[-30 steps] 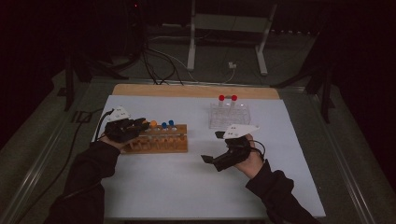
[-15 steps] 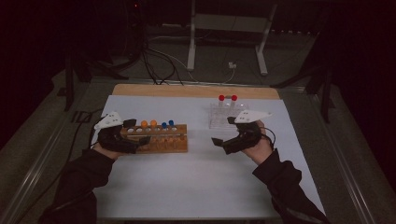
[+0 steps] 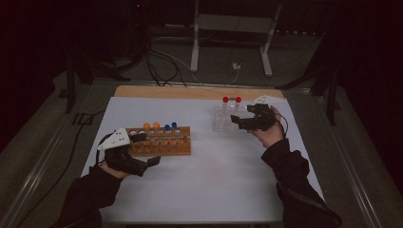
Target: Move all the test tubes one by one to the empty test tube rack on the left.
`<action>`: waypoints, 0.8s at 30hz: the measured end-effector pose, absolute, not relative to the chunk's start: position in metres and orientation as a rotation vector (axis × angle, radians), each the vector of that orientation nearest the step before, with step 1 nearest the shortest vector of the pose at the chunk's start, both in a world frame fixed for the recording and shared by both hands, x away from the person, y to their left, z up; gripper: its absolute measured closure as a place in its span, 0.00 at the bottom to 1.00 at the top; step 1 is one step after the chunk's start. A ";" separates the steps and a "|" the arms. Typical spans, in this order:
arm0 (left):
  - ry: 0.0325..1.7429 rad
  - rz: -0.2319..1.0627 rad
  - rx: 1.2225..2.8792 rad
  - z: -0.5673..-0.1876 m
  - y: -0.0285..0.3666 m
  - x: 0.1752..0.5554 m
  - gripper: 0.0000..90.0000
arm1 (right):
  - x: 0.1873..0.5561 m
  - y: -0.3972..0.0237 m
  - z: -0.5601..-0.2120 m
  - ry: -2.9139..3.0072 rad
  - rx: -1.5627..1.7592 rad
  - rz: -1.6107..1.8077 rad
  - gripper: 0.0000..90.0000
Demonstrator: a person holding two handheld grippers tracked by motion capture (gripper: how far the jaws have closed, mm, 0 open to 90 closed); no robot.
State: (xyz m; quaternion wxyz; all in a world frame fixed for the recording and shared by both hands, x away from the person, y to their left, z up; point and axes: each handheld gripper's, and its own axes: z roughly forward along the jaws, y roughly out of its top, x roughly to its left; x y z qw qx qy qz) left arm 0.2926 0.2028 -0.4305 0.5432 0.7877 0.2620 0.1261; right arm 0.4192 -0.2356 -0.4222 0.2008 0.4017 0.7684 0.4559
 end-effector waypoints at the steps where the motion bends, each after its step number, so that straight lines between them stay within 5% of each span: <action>1: 0.622 0.295 1.869 -0.431 0.203 0.292 0.01 | 0.424 -0.236 -0.425 2.140 1.147 1.265 0.20; 5: 0.628 0.293 1.870 -0.433 0.203 0.291 0.01 | 0.440 -0.238 -0.434 2.104 1.223 1.202 0.26; 14: 0.625 0.285 1.880 -0.437 0.201 0.292 0.01 | 0.466 -0.238 -0.447 2.109 1.271 1.139 0.59; 24: 0.625 0.292 1.882 -0.437 0.201 0.292 0.01 | 0.488 -0.229 -0.455 2.112 1.318 1.070 0.68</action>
